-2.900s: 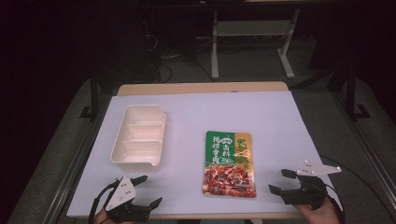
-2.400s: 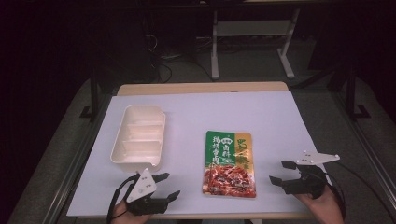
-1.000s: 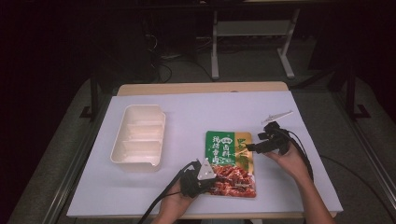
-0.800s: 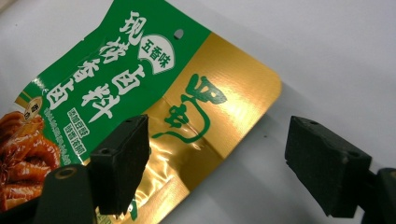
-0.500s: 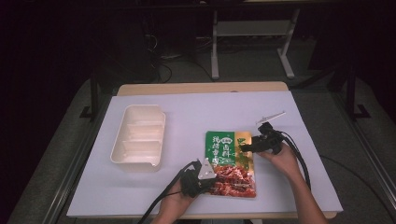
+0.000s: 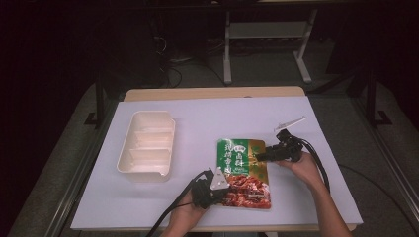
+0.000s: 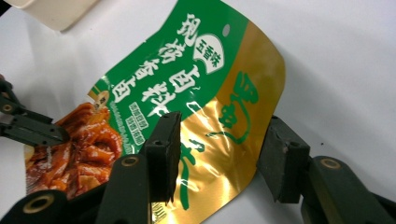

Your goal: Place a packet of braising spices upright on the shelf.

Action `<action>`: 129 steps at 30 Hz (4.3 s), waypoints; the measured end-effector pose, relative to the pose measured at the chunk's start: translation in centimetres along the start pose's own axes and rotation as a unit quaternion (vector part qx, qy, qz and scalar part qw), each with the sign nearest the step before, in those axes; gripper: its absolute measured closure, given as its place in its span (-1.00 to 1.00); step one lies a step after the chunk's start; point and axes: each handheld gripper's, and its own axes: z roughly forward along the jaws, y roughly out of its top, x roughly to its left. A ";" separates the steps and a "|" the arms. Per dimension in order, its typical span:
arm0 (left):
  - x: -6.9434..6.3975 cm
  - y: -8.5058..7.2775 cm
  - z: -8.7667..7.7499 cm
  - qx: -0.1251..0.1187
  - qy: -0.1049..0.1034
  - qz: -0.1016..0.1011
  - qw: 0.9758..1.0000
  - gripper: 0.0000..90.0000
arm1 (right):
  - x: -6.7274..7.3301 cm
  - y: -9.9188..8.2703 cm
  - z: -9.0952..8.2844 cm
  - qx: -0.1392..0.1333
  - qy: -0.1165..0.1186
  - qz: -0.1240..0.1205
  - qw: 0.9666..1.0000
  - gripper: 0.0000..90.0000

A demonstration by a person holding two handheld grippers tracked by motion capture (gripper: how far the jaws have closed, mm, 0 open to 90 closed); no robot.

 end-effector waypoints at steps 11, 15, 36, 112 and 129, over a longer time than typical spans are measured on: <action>0.0 0.0 0.0 0.003 0.005 0.007 1.000 1.00 | 0.0 -0.1 -0.5 0.022 0.044 -0.023 0.999 0.39; 0.0 0.0 0.0 0.003 0.007 0.011 1.000 1.00 | -0.3 -0.2 0.3 0.024 0.046 -0.012 0.999 0.40; -0.1 0.1 0.2 -0.002 0.013 0.009 1.000 1.00 | 0.9 -0.1 2.0 0.005 0.007 -0.026 1.000 0.69; 0.8 -9.4 -12.1 -0.078 0.044 -0.023 0.996 -0.35 | 14.6 9.0 -5.2 -0.152 0.012 -0.140 0.978 1.00; 1.5 -10.8 -13.2 -0.105 0.049 -0.031 0.993 -0.41 | 16.9 14.0 -2.3 -0.173 0.024 -0.153 0.973 1.00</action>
